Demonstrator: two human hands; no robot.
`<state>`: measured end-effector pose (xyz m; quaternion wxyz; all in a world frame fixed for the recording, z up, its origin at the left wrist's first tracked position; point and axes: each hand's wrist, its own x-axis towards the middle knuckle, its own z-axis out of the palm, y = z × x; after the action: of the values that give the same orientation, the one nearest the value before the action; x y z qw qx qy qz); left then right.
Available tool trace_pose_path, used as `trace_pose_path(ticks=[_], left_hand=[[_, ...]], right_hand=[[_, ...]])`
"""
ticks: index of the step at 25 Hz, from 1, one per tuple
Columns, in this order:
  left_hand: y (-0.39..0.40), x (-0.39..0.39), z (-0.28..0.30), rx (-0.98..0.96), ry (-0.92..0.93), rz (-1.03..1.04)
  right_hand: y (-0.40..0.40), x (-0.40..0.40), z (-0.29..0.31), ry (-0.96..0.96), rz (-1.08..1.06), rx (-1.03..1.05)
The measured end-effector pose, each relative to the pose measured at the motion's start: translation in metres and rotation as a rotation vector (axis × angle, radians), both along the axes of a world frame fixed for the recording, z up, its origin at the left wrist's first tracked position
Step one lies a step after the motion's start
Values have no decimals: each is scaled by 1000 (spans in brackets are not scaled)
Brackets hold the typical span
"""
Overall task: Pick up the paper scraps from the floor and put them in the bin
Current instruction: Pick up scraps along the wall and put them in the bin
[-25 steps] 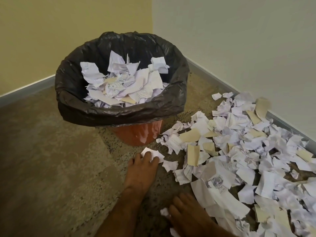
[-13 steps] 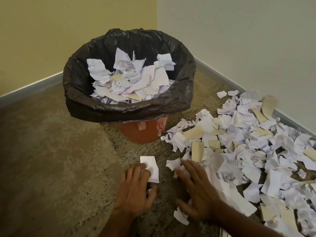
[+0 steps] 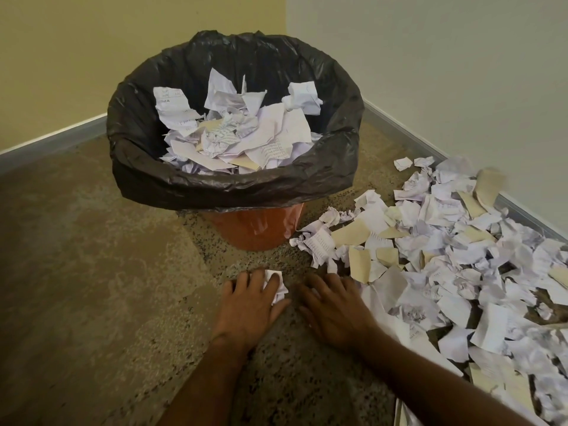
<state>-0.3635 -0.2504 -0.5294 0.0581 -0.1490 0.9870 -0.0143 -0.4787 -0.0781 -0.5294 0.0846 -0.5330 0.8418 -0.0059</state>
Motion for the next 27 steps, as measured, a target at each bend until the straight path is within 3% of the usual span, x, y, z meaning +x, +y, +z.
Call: trace_pose_path(ticks=[6,9,12,15,19,24,27], left_hand=[[-14,-12,9,72,-24,-9],[-18,-11,12,207,-43,95],[-17,-2,18,372,20,243],[-6,8,26,529,210,282],[12,5,78,666,489,224],[20,0,211,694,876,6],[-9,-19,282,544,1083,11]], right_hand=[[-19,-21,14,-26,102,190],[-20,-30,13,-53,22,118],[-15,-39,11,-231,-187,-128],[-7,-39,27,-453,-440,-509],[-4,-26,106,-689,-635,-865],[-18,-37,263,-518,-377,-1246],[-69,-61,316,-400,-222,-1372]])
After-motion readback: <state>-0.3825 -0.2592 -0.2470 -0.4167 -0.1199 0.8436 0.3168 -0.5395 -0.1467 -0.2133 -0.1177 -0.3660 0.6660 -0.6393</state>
